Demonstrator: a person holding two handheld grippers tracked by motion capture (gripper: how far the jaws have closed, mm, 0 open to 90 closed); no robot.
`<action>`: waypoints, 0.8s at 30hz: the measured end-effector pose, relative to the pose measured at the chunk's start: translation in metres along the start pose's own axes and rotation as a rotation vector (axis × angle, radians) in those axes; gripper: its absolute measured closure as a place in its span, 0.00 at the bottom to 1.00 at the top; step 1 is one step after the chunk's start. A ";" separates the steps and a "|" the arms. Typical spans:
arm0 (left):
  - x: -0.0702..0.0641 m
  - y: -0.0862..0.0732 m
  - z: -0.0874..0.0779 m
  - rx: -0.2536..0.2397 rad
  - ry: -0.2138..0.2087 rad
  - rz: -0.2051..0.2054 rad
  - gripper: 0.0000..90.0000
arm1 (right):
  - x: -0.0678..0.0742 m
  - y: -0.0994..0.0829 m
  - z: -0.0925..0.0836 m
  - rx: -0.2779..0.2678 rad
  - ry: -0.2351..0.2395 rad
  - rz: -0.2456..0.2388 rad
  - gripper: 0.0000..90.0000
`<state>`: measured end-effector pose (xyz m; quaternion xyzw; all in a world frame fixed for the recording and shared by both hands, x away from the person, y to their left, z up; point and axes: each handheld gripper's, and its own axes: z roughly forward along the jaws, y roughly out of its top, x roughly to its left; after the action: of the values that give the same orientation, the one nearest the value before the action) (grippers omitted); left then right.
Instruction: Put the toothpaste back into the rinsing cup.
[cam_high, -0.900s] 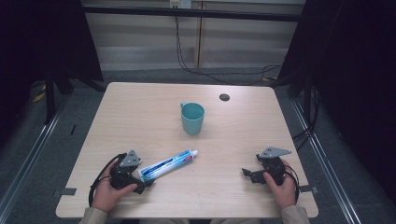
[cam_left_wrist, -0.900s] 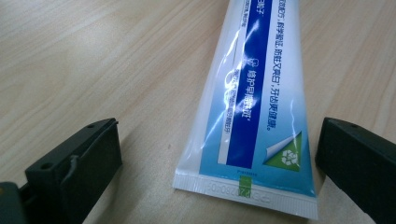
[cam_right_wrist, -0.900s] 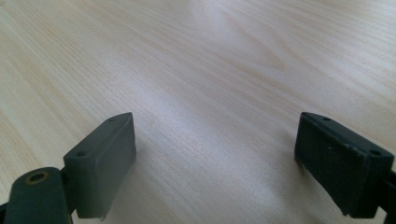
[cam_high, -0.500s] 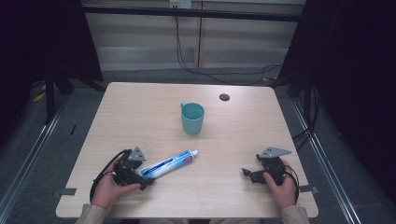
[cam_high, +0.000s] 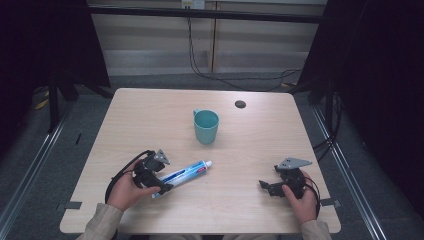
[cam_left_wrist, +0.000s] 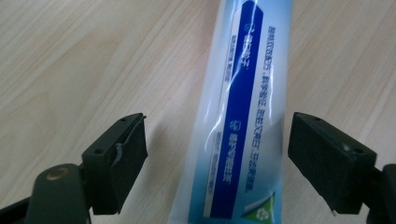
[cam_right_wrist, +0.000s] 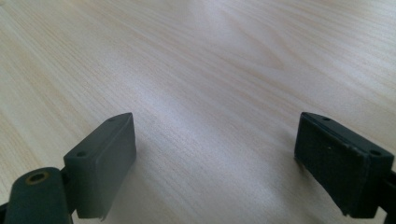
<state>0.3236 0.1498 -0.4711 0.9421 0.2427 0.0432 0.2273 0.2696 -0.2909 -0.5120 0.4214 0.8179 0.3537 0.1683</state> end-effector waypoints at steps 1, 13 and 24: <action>-0.002 0.002 0.002 0.009 -0.008 0.000 0.23 | 0.000 0.000 0.000 0.000 0.000 0.000 0.14; -0.006 0.020 0.013 0.104 -0.037 0.057 0.45 | 0.000 0.000 0.000 0.000 0.001 0.001 0.14; -0.009 0.030 0.011 0.174 -0.054 0.127 0.63 | 0.000 0.000 0.000 0.000 0.001 0.001 0.14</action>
<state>0.3312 0.1177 -0.4675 0.9726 0.1790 0.0111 0.1477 0.2696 -0.2911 -0.5120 0.4215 0.8178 0.3542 0.1677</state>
